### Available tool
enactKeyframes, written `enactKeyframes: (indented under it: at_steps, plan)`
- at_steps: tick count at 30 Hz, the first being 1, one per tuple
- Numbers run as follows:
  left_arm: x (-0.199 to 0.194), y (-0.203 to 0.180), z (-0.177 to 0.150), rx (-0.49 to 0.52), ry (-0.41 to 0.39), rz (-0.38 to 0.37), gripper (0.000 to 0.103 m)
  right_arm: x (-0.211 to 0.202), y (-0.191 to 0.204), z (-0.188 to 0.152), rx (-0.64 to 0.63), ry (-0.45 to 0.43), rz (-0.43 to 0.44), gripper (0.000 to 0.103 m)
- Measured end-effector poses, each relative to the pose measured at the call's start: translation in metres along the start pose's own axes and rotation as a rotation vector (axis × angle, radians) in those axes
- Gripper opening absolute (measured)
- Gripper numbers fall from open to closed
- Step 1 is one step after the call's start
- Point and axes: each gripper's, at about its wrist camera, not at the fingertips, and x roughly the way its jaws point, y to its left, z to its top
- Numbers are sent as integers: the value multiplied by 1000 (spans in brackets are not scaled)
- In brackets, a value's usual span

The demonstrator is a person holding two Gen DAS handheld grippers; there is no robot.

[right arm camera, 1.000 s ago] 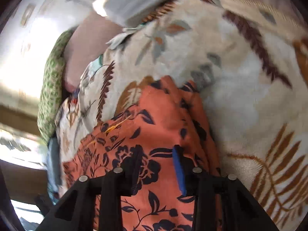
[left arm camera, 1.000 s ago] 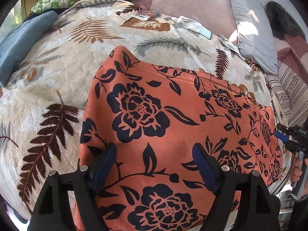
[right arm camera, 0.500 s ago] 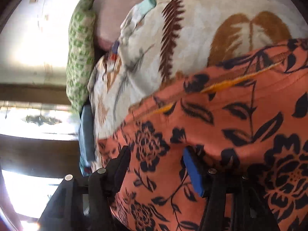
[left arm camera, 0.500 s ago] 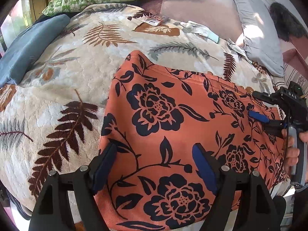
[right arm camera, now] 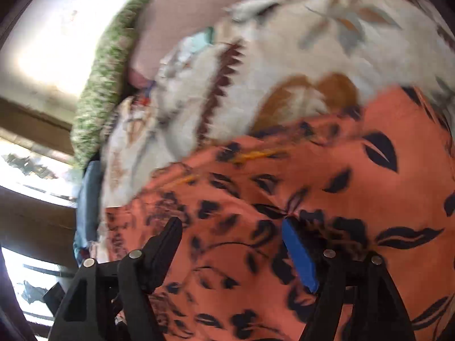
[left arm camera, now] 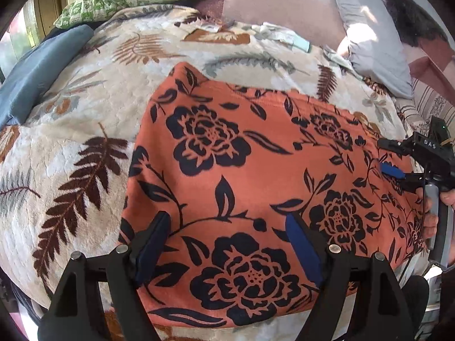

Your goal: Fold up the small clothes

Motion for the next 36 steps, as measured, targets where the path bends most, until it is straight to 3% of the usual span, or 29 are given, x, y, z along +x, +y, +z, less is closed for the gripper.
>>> enactKeyframes:
  at_steps: [2,4,7,8,9,10,11,12,13,15,17,19,20,22,25,29,34,35,36]
  plan:
    - [-4,-5,-5,26,0,21,83,-20,-21,-3,134,-53,102,69]
    - [-16,-7,-9,18,-33,11,83,-48,-13,-12,88,-104,95,70]
    - [-31,-9,-16,9,-59,-19,83,-84,-13,-40,39,-142,177,75]
    - [-32,-9,-18,9,-60,-15,83,-90,-21,-50,34,-144,173,77]
    - [-28,-10,-21,12,-45,-10,83,-92,-34,-59,40,-145,105,80]
    - [-22,-10,-23,13,-16,-4,83,-87,-53,-65,73,-119,-10,78]
    - [-15,-10,-26,8,15,0,83,-86,-77,-72,135,-86,-23,70]
    - [-12,-9,-28,2,31,12,83,-95,-91,-77,190,-124,48,65]
    - [-15,-9,-31,-4,25,17,83,-111,-99,-79,232,-134,85,66]
    - [-26,-10,-34,-19,-13,-5,83,-132,-91,-85,213,-164,56,72]
    - [-33,-11,-35,-18,-33,-16,83,-143,-77,-91,115,-209,60,80]
    - [-30,-12,-37,-4,-17,4,83,-134,-84,-94,92,-161,38,81]
    - [-25,-11,-38,-1,4,20,83,-127,-99,-96,145,-122,2,79]
    - [-18,-5,-44,-1,39,48,83,-128,-112,-100,247,-122,49,76]
    - [-24,0,-46,-37,15,33,83,-145,-85,-90,152,-143,-2,76]
    - [-28,-1,-43,-33,-9,28,83,-148,-54,-61,70,-163,30,76]
    - [-19,-1,-41,-36,15,51,83,-123,-40,-7,28,-136,123,76]
    - [-18,-1,-42,-39,14,50,83,-114,-45,3,14,-136,105,76]
    - [-18,-2,-43,-41,10,51,83,-103,-55,13,25,-145,35,77]
